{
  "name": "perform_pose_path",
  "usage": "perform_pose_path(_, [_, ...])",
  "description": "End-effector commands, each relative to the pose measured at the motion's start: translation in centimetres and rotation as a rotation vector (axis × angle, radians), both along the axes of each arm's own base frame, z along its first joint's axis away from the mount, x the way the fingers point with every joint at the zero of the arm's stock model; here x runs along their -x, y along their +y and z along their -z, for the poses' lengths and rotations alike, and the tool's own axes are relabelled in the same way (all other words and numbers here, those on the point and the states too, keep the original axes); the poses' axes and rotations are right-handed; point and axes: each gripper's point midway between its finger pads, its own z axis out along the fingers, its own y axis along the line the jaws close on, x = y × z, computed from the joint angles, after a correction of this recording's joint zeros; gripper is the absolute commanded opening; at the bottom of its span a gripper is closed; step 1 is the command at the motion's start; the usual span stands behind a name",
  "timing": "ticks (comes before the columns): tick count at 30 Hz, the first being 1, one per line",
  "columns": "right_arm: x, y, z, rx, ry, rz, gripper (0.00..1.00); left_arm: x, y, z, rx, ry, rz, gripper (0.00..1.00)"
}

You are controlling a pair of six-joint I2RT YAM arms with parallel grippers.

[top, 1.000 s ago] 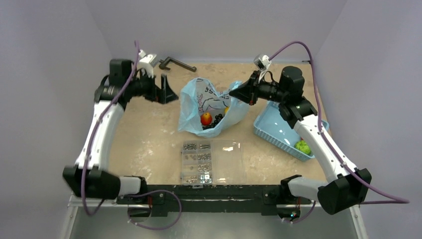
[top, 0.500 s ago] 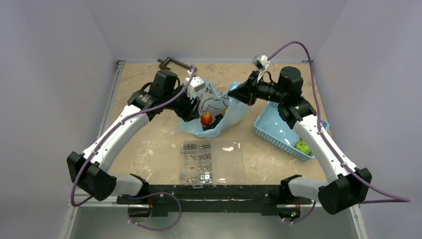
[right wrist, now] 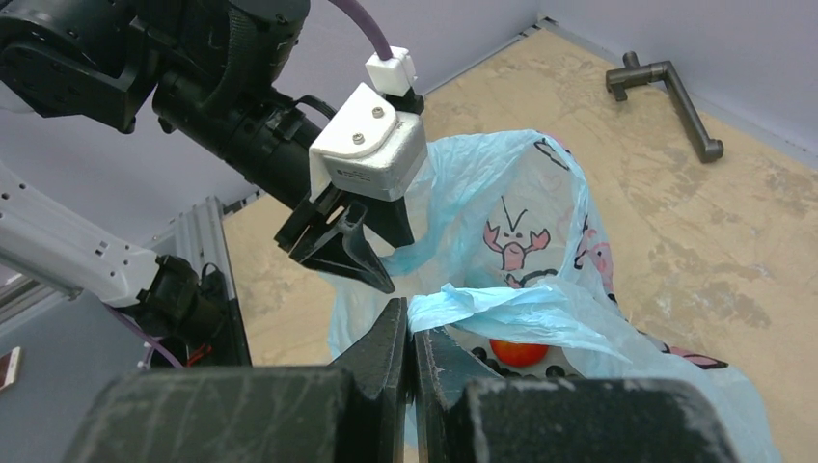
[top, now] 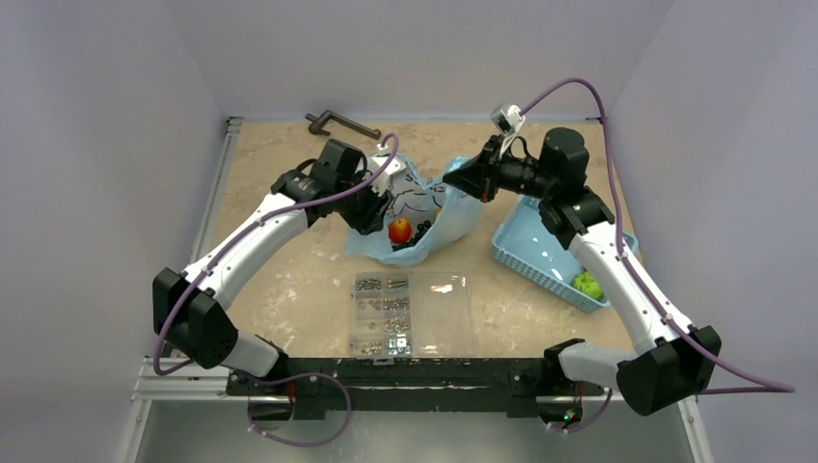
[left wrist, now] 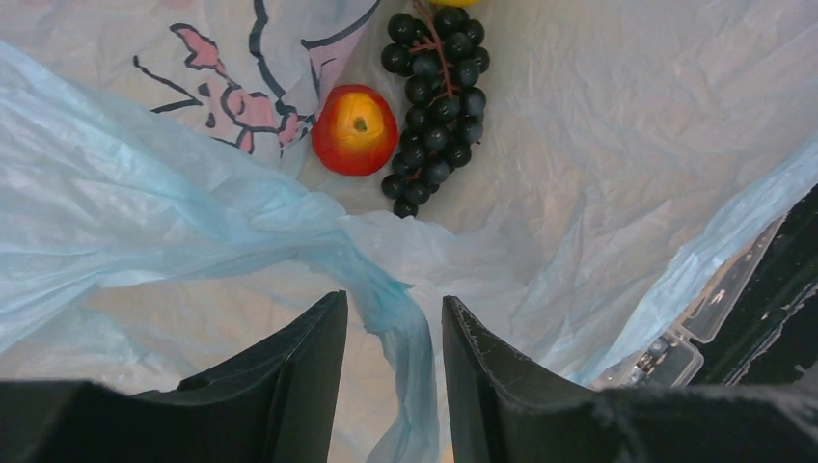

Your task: Place the fake fruits into the plastic bag and tie a complex knot

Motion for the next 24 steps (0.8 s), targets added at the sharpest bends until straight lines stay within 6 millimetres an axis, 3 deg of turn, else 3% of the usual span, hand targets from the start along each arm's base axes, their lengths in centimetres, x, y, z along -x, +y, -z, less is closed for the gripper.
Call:
perform_pose_path(1, [-0.2,-0.1,-2.9,-0.019,-0.082,0.019,0.0,0.3,-1.5,-2.2,0.126,-0.027,0.019,0.4])
perform_pose_path(5, [0.0,-0.2,-2.6,-0.011,-0.074,0.017,0.0,-0.1,-1.8,-2.0,0.159,-0.01,0.002,0.45])
perform_pose_path(9, [0.3,-0.4,-2.8,0.006,-0.088,0.018,0.0,-0.7,-1.5,-0.8,0.149,0.047,-0.004,0.0])
perform_pose_path(10, [0.3,-0.5,-3.0,0.01,-0.094,0.019,0.0,-0.9,-1.5,-1.2,0.157,0.042,0.002,0.0])
perform_pose_path(12, [0.3,-0.7,-3.8,0.014,-0.12,0.033,0.0,-0.4,-1.8,-4.4,0.251,0.012,0.05,0.0])
perform_pose_path(15, [-0.1,-1.1,-4.7,0.031,-0.165,0.063,0.0,0.9,-1.8,-11.8,0.408,-0.152,0.14,0.0])
perform_pose_path(17, [-1.1,-1.2,-5.3,0.054,-0.212,0.087,0.0,1.1,-0.5,-16.2,0.475,-0.256,0.141,0.0])
perform_pose_path(19, [-1.9,-1.3,-8.1,0.046,-0.284,0.105,0.0,1.0,1.2,-20.4,0.56,-0.314,0.135,0.0])
perform_pose_path(22, [-2.4,-1.1,-11.0,0.031,-0.34,0.108,0.0,1.5,2.9,-25.0,0.615,-0.381,0.194,0.0])
perform_pose_path(24, [-2.4,-1.3,-12.5,0.016,-0.363,0.12,0.0,1.6,3.4,-26.7,0.626,-0.414,0.213,0.0])
